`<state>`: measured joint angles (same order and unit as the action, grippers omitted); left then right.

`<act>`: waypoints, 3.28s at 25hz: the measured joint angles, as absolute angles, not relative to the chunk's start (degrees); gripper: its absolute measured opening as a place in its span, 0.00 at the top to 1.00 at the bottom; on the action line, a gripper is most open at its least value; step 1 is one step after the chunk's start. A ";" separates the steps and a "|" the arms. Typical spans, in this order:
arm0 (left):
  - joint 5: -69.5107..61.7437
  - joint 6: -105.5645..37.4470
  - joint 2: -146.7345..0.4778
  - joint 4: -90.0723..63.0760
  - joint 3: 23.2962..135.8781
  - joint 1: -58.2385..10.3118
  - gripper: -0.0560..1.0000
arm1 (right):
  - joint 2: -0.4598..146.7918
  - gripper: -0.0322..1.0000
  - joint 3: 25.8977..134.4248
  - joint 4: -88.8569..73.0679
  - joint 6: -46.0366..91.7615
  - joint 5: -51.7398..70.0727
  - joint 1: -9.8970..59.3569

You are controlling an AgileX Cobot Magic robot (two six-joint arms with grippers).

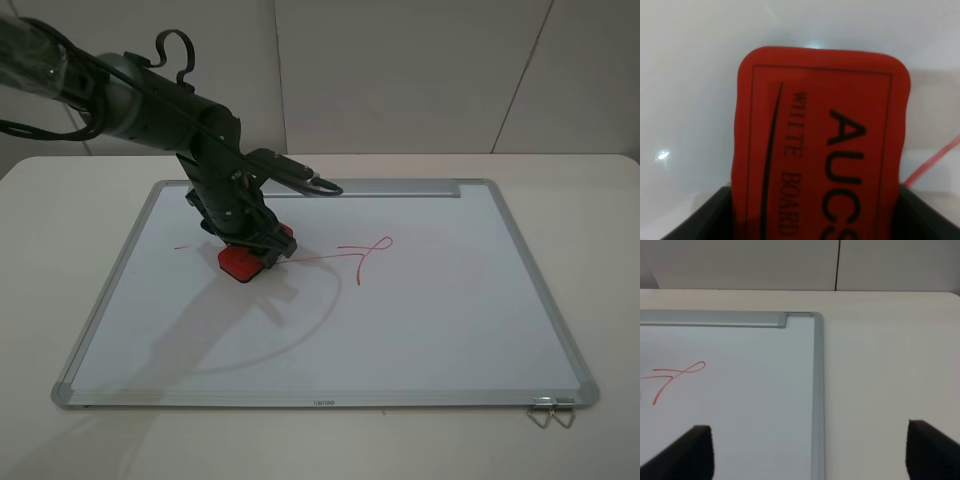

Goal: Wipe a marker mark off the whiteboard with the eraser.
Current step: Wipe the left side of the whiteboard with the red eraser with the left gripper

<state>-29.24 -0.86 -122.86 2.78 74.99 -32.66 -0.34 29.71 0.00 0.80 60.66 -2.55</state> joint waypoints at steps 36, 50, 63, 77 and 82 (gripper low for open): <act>-22.35 8.00 -120.00 5.37 68.82 -30.75 0.40 | -0.34 0.30 29.71 0.00 0.80 60.66 -2.55; -20.16 8.01 -119.91 6.00 67.44 -24.61 0.40 | -0.34 0.30 29.71 0.00 0.80 60.66 -2.55; -16.23 8.62 -118.76 8.48 63.52 -12.66 0.40 | -0.34 0.30 29.71 0.00 0.80 60.66 -2.55; -8.44 8.81 -122.11 7.19 65.38 -22.34 0.40 | -0.34 0.30 29.71 0.00 0.80 60.66 -2.55; -7.65 8.85 -123.28 6.24 66.82 -26.51 0.40 | -0.34 0.30 29.71 0.00 0.80 60.66 -2.55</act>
